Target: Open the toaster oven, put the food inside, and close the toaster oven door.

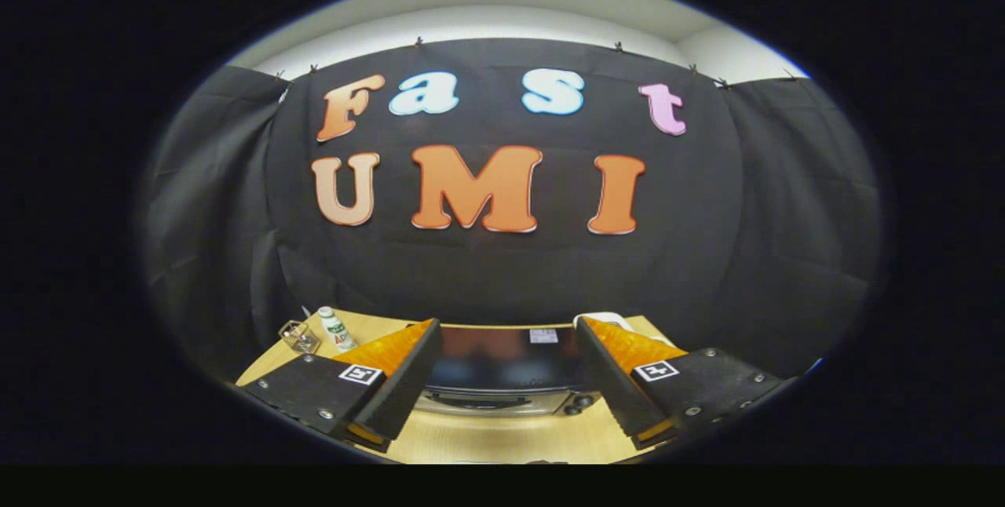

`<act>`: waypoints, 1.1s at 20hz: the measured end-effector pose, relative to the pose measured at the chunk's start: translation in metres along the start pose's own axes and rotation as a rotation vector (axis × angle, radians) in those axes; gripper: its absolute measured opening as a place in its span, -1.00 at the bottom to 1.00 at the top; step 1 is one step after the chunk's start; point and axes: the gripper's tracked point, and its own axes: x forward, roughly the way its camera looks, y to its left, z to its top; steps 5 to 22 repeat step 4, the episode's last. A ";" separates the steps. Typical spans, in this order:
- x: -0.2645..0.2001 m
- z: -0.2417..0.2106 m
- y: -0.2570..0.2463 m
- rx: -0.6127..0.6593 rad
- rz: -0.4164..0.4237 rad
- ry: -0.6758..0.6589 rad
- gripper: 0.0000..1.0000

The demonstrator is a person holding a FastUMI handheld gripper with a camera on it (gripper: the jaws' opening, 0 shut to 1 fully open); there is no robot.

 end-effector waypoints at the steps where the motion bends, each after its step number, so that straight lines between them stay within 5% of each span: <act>1: -0.005 0.013 0.000 0.010 0.003 -0.018 1.00; 22: -0.012 0.036 0.000 0.023 0.013 -0.065 1.00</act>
